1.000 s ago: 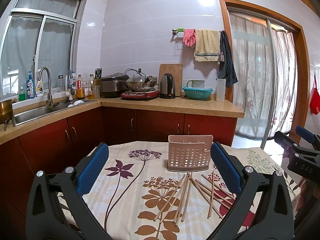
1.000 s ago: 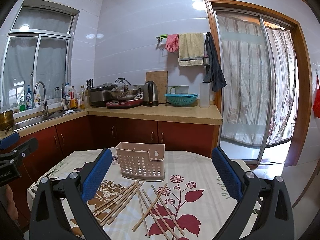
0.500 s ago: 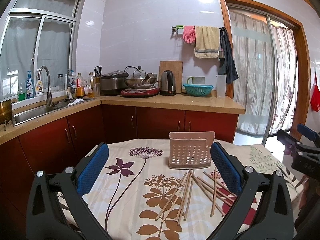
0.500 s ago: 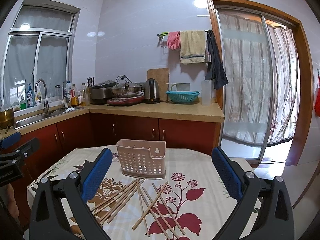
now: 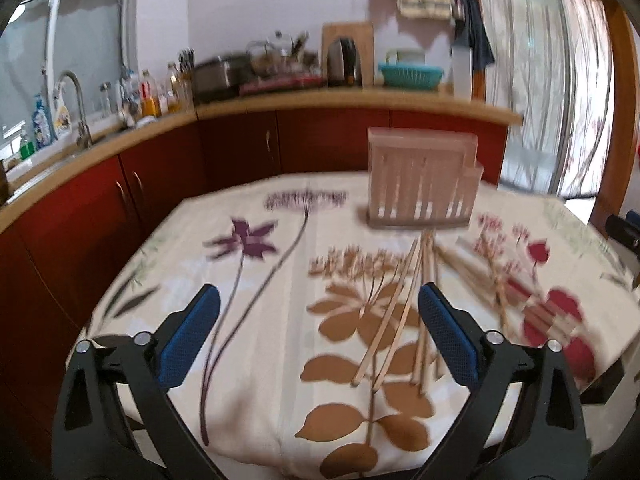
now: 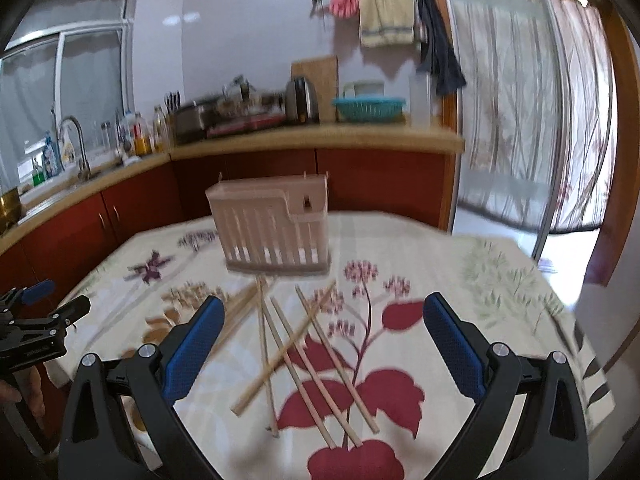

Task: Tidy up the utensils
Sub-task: 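Lower the right tool toward the loose wooden chopsticks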

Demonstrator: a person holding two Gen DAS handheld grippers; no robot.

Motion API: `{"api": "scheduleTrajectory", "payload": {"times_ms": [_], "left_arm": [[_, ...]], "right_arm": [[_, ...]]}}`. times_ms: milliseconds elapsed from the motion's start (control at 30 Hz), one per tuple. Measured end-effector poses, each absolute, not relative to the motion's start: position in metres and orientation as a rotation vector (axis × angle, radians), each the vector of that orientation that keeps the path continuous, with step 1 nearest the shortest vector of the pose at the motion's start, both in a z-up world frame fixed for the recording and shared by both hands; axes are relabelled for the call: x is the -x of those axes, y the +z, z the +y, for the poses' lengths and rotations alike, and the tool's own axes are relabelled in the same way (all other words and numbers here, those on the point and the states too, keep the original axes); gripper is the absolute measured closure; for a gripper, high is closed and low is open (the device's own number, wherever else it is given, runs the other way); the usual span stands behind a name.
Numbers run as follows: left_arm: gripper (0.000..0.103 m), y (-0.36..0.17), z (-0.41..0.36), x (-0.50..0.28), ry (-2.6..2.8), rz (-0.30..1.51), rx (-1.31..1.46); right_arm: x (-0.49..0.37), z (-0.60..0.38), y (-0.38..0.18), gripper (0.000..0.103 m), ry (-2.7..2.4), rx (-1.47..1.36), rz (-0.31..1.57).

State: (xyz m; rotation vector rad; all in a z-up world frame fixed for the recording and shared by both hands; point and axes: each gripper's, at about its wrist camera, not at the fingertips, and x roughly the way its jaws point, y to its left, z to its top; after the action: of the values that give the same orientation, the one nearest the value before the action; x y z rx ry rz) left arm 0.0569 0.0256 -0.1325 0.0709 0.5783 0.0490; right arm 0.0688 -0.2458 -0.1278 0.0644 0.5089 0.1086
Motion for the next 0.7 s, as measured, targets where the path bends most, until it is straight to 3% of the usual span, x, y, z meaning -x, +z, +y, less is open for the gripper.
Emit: {"api": "scheduleTrajectory", "payload": {"times_ms": [67,200,567,700], "left_arm": [[0.020,-0.150,0.027,-0.066,0.031,0.620,-0.076],[0.027,-0.173,0.028,-0.077,-0.011,0.668,-0.074],[0.061,-0.215,0.023,-0.097,-0.116,0.783,-0.099],[0.069,-0.224,0.021,-0.099,-0.155,0.807,-0.092]], "right_arm": [[-0.075,-0.248,-0.143,0.006,0.109,-0.070,0.540],[-0.087,-0.250,-0.166,0.006,0.114,-0.090,0.598],[-0.108,-0.246,-0.195,0.006,0.141,-0.110,0.664],[-0.111,-0.246,-0.200,0.006,0.146,-0.118,0.679]]}}
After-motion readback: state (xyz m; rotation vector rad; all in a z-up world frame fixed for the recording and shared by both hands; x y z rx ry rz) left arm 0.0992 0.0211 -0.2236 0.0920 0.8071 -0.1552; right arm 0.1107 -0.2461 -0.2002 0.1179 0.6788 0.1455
